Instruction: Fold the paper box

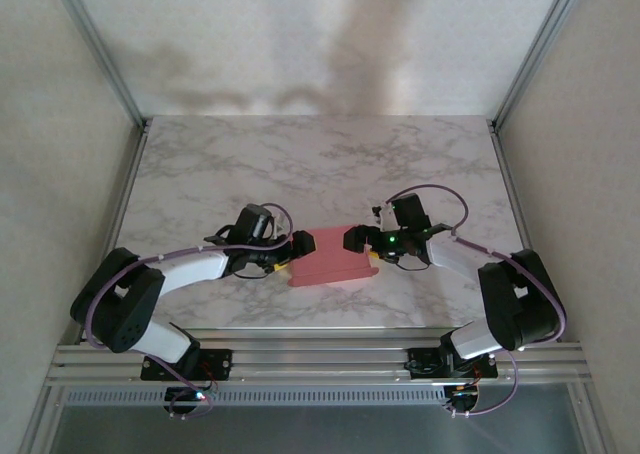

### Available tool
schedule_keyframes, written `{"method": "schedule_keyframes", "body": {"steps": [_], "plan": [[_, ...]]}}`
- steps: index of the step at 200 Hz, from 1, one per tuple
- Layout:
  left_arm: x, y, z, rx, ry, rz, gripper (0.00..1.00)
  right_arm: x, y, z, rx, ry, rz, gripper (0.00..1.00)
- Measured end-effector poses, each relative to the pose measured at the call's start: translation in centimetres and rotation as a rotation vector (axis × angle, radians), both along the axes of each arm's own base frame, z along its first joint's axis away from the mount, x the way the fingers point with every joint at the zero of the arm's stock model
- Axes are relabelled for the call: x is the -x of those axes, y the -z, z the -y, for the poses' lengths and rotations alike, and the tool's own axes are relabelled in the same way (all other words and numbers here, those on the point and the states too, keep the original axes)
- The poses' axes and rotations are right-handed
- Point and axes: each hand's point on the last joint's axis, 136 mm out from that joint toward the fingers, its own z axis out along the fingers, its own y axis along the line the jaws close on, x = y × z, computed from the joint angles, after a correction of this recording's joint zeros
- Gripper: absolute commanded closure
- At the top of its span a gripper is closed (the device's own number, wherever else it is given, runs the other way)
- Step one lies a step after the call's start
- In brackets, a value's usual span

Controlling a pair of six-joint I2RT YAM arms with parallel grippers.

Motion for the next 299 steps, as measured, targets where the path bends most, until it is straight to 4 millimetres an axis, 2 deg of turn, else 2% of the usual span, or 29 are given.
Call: {"method": "schedule_keyframes", "body": {"steps": [27, 75, 102, 164, 299], "plan": [[-1.0, -1.8, 0.1, 0.025, -0.008, 0.038, 0.01, 0.3, -1.9, 0.3, -0.014, 0.004, 0.032, 0.01], [-2.5, -5.2, -0.2, 0.082, -0.025, 0.111, 0.01, 0.5, -6.7, 0.5, -0.047, 0.013, 0.097, 0.01], [-2.8, -6.6, -0.2, 0.101, -0.025, 0.135, 0.01, 0.2, -8.3, 0.6, -0.056, 0.032, 0.096, 0.01], [-3.1, -8.8, -0.1, 0.134, -0.020, 0.178, 0.01, 0.8, -7.8, 1.0, -0.043, 0.056, 0.031, 0.01], [-2.9, -9.3, 0.0, 0.159, -0.008, 0.178, 0.01, 1.3, -6.6, 1.1, -0.032, 0.075, -0.059, 0.01]]}}
